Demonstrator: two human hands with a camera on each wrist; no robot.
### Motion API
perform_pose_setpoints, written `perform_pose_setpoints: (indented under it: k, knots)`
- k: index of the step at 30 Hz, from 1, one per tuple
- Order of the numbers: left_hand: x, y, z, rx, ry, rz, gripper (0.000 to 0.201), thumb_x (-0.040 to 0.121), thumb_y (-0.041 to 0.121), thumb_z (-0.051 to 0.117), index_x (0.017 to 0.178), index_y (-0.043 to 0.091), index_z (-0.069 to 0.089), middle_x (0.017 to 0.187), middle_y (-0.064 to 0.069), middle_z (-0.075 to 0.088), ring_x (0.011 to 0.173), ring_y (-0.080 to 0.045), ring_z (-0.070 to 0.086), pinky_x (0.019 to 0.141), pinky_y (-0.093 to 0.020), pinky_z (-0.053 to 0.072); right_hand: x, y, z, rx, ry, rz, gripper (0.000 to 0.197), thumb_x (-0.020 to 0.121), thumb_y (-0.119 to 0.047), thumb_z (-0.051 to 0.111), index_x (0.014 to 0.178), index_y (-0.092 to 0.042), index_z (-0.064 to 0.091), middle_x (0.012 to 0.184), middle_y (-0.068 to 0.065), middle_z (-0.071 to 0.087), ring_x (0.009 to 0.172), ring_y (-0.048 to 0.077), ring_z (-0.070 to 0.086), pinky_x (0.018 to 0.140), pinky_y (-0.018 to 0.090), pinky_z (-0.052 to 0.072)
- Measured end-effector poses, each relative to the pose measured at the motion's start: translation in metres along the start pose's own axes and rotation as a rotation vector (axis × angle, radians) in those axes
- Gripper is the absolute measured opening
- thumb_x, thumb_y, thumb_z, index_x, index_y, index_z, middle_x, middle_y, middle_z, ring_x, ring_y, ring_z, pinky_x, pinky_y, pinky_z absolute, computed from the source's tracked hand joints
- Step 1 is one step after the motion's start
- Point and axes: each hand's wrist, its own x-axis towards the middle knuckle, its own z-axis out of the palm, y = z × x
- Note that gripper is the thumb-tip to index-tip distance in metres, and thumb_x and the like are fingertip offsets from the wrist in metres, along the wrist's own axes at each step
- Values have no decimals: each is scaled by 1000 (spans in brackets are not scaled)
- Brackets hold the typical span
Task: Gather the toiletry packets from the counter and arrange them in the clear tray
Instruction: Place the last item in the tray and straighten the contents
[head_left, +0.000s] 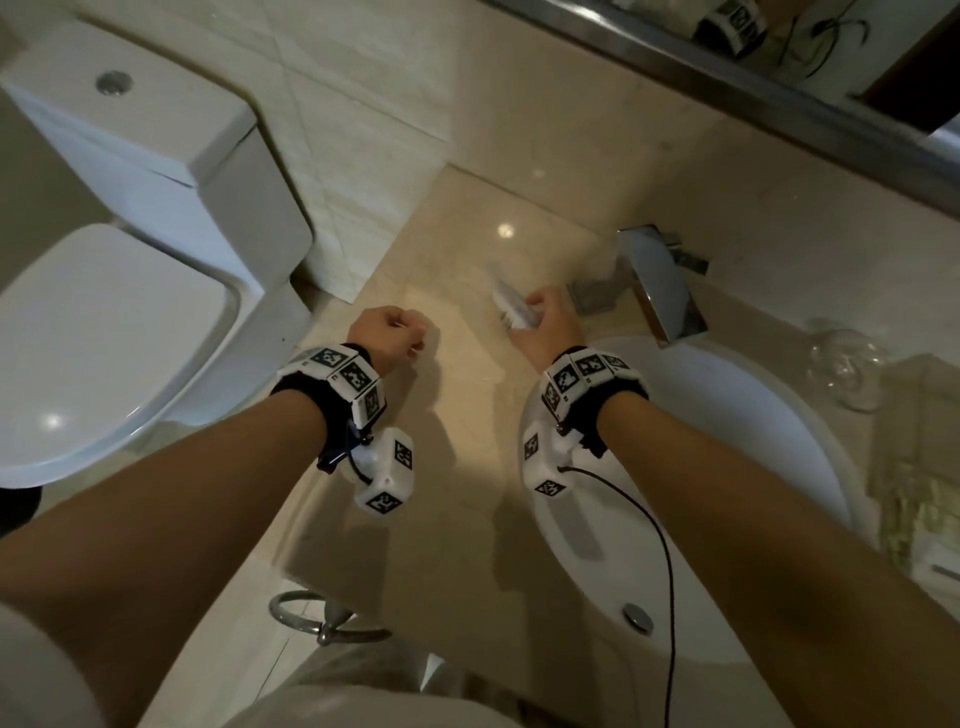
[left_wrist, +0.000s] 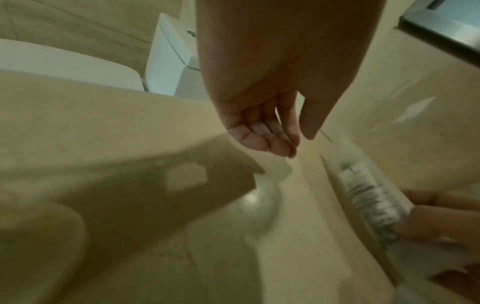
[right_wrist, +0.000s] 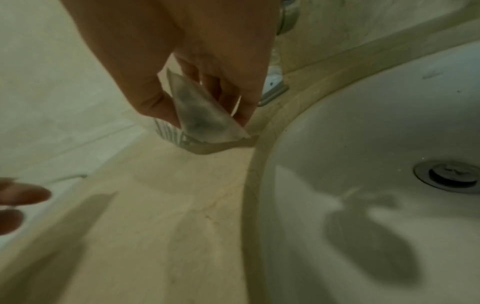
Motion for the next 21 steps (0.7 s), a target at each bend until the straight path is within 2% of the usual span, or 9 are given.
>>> perform_pose_setpoints:
  k: [3,5,8,10,12,14,17,19,21]
  knots:
    - [-13,19,21,-119,-105,-27,15,88,21,61,85,8,55,74,-11,60,40,-5,58,38,-13,48,-14,3,-13,163,-41,-36,37,83,-10,64,117,-6,50,100,2,54,89,17,53,75,26,43]
    - [-22,31,37,-151,-168,-38,30,87,32,61,102,7,54,76,-8,61,47,-8,61,43,-15,49,-24,3,-22,191,-70,-56,36,83,-7,63,117,-5,52,104,6,57,93,17,53,76,26,43]
    - [-32,51,68,-217,-170,-45,47,84,44,60,112,6,52,82,-9,63,64,-17,61,54,-24,53,-44,14,-44,312,-116,-50,38,82,0,62,119,1,53,117,19,60,103,26,58,79,26,46]
    - [-38,62,81,-271,-161,-63,59,83,46,61,120,3,50,86,-8,64,68,-18,62,60,-27,52,-55,21,-58,394,-125,-42,37,82,3,61,118,4,55,112,21,61,96,23,58,70,19,47]
    - [-47,70,97,-301,-202,-71,64,81,47,63,125,2,47,89,-9,63,68,-19,63,57,-25,52,-66,32,-78,439,-141,-32,35,83,2,61,117,5,57,102,15,61,87,19,57,62,14,46]
    - [-58,76,115,-302,-233,-36,53,81,44,64,112,5,49,86,-7,61,65,-17,60,53,-24,52,-75,47,-98,481,-189,2,33,85,0,59,118,5,58,96,12,59,77,17,58,64,19,48]
    - [-79,80,148,-269,-236,25,28,80,32,69,86,15,47,68,1,58,51,-9,55,47,-20,47,-89,78,-129,566,-279,130,30,89,0,52,118,3,57,93,10,58,78,18,57,75,33,50]
    - [-90,80,167,-246,-269,58,19,79,23,70,76,15,53,48,8,58,36,-5,49,40,-15,43,-100,98,-147,655,-287,191,18,92,-2,49,107,-6,57,86,4,58,75,16,56,70,31,51]
    - [-98,83,187,-235,-289,79,15,79,17,70,73,14,56,38,7,56,30,-4,45,37,-13,42,-113,116,-166,765,-296,222,11,92,-3,51,100,-10,55,84,3,60,73,14,59,58,25,53]
